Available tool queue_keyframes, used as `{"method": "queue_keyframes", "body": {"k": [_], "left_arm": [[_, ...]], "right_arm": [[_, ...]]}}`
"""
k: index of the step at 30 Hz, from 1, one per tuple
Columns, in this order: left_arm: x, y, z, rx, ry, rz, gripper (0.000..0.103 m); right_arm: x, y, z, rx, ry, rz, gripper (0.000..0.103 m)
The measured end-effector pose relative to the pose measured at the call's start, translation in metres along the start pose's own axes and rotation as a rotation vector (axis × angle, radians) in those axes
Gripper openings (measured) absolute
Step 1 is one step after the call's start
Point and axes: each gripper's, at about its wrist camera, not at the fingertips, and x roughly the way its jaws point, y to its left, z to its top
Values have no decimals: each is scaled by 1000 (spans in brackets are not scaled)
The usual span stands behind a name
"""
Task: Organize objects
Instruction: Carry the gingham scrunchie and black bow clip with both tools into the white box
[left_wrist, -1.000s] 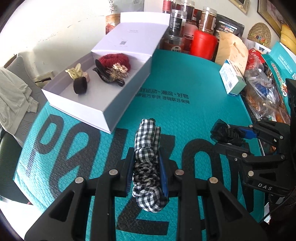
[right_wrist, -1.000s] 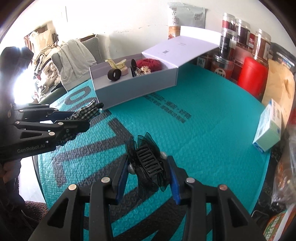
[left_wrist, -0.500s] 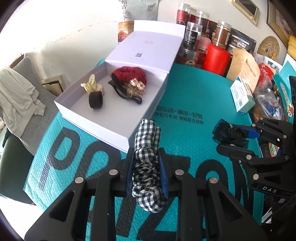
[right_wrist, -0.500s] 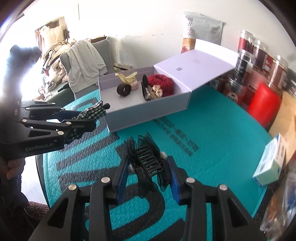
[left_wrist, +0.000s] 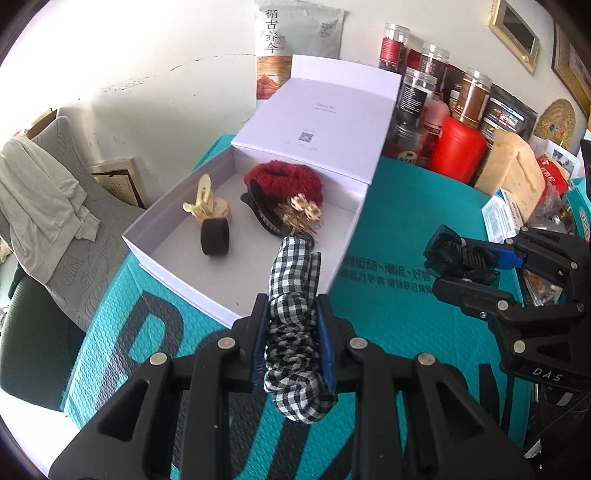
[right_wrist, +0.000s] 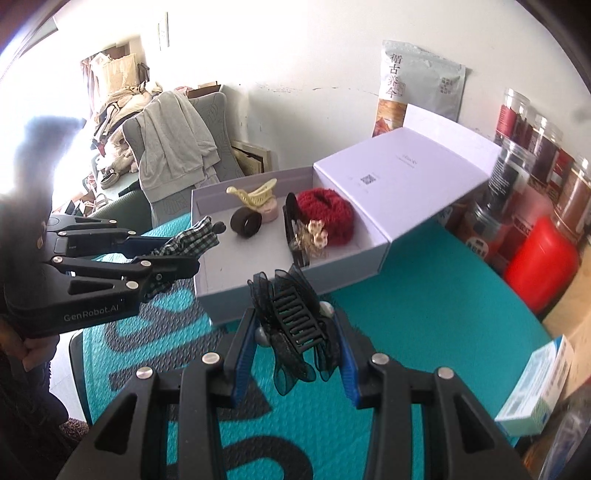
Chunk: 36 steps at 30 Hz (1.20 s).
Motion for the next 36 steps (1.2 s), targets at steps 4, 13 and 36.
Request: {"method": "queue_keyframes", "body": {"k": [4,13,36], "left_arm": [[11,8,8,-4,9,12,23],[42,22,21,-9,32,20,23],[128,57,62,16,70,27,23]], "right_arm": [[9,-2,11,0,-6,11,40],[35,-6,33,-6,-2,29,40],[119,-21,67,-8,22,56,40]]}}
